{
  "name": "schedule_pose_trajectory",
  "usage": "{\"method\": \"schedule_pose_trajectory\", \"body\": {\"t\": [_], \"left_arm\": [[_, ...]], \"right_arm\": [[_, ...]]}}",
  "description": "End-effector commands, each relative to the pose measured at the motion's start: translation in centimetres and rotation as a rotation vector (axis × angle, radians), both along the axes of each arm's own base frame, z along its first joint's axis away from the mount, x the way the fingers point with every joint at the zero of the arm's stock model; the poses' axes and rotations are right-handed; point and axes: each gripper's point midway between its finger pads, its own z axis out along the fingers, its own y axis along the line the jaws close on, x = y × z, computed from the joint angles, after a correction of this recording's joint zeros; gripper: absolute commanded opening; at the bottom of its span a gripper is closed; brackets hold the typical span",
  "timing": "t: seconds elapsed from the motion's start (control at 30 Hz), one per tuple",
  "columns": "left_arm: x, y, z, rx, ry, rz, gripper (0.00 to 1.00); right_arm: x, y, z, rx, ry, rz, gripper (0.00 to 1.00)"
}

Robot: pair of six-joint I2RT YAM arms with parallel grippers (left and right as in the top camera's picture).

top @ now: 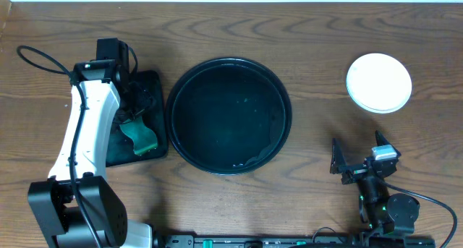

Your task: Clean dirty plates on tray and stack at the side

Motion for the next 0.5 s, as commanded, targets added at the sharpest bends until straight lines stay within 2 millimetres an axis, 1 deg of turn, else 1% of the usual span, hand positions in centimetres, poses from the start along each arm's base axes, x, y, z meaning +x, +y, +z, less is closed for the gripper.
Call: {"method": "schedule_pose_trajectory", "body": {"t": [0.0,0.33,0.47], "left_arm": [[-0.27,0.11,-0.33,0.000,0.015,0.001,0.83],[-0.27,0.11,-0.33,0.000,0.015,0.001,0.83],[-0.03,0.61,-0.09,0.029,0.001,0.004,0.83]], "right_arm": [[0.03,-0.44,-0.09,-0.001,0.001,-0.022,0.99],[0.03,-0.44,-0.09,-0.001,0.002,-0.022,0.99],[0.03,-0.44,-0.09,-0.001,0.002,-0.022,0.99]]}}
